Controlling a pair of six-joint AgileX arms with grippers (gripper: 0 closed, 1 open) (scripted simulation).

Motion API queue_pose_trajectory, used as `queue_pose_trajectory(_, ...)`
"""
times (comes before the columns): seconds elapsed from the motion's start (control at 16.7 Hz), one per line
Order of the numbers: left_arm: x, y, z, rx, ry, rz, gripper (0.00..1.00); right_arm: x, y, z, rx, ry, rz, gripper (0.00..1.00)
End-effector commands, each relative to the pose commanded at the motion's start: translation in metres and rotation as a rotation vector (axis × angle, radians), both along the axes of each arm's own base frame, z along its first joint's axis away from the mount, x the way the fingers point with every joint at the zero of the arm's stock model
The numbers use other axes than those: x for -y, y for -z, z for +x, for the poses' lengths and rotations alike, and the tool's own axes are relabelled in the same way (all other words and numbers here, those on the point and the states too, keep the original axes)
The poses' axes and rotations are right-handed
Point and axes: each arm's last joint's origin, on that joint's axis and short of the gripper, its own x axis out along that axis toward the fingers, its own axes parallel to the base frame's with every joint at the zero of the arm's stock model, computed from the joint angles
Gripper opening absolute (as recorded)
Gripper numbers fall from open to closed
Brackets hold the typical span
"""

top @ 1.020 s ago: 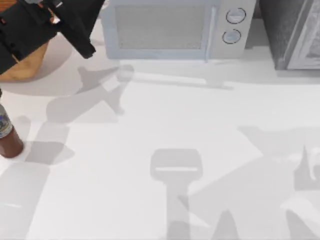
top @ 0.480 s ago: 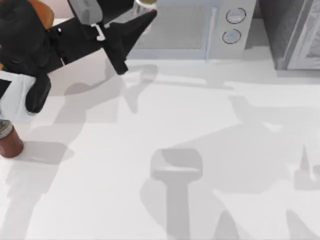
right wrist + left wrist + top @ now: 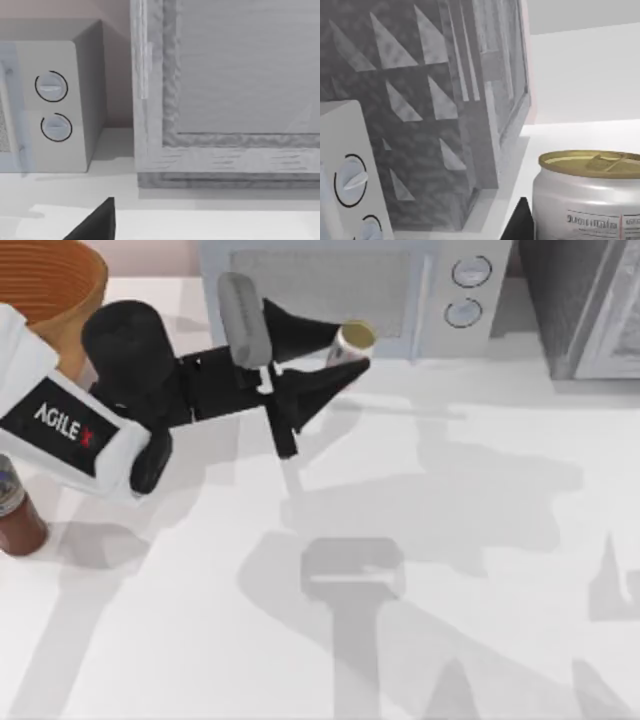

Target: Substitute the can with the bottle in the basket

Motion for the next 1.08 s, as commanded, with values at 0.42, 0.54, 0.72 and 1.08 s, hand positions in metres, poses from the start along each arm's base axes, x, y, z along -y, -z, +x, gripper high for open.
queue_pose_trajectory(0.42, 0.028, 0.093, -0.004, -0.112, 0.199, 0.061, 0.0, 0.0, 0.0, 0.0, 0.0, 0.0, 0.0, 1.0)
queue_pose_trajectory(0.54, 0.031, 0.107, -0.008, -0.148, 0.227, 0.075, 0.0, 0.0, 0.0, 0.0, 0.0, 0.0, 0.0, 1.0)
queue_pose_trajectory(0.72, 0.031, 0.109, -0.009, -0.153, 0.231, 0.077, 0.0, 0.0, 0.0, 0.0, 0.0, 0.0, 0.0, 1.0)
queue_pose_trajectory(1.08, 0.031, 0.109, -0.009, -0.153, 0.231, 0.077, 0.15, 0.0, 0.0, 0.0, 0.0, 0.0, 0.0, 1.0)
